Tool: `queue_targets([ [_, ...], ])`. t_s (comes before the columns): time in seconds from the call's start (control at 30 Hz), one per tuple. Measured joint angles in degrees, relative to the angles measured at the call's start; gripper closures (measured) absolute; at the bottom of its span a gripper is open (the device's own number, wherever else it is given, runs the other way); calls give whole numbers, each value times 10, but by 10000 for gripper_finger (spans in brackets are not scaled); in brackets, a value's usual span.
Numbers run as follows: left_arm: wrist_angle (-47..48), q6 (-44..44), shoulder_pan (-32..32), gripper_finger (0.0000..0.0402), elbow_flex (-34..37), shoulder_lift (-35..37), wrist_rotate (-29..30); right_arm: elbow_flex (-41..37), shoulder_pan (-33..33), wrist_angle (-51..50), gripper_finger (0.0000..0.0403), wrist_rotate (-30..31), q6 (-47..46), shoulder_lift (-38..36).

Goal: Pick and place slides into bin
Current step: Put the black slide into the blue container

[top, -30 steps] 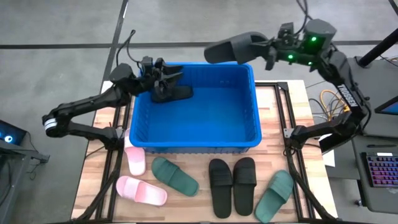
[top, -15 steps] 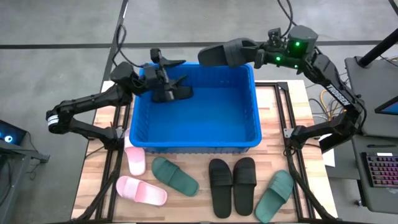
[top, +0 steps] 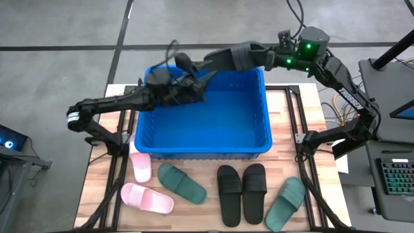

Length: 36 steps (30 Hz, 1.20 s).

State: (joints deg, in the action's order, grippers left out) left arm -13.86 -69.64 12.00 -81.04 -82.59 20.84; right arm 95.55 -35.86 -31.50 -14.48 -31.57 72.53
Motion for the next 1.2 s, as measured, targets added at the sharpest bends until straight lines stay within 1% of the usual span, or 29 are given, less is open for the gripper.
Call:
queue_targets([
  [0.13,-27,-176,-12,212,0,-36,69,0,0,-12,395,-10,-16,3],
  [0.2,-55,-231,-16,212,1,-54,93,0,0,-24,395,-12,-19,7],
  [0.3,-97,-269,-21,212,-1,-77,107,0,0,-40,395,-37,-31,18],
  [0.47,-134,-269,-30,212,-4,-93,105,0,0,-47,394,-65,-49,35],
  [0.6,-131,-272,-39,212,-3,-94,83,0,-1,-47,394,-78,-59,45],
  [0.73,-131,-296,-41,212,-1,-94,73,0,-2,-47,394,-95,-73,53],
  [0.87,-126,-299,-41,212,0,-94,64,0,-2,-41,394,-108,-85,57],
  [0.93,-117,-300,-41,212,4,-94,66,0,-2,-41,394,-114,-88,57],
  [1.07,-105,-298,-44,212,19,-90,100,0,-3,-43,394,-111,-89,54],
  [1.13,-105,-297,-46,212,20,-84,105,1,-8,-41,394,-110,-89,49],
  [1.2,-110,-272,-47,212,21,-76,111,2,-10,-39,394,-107,-86,45],
])
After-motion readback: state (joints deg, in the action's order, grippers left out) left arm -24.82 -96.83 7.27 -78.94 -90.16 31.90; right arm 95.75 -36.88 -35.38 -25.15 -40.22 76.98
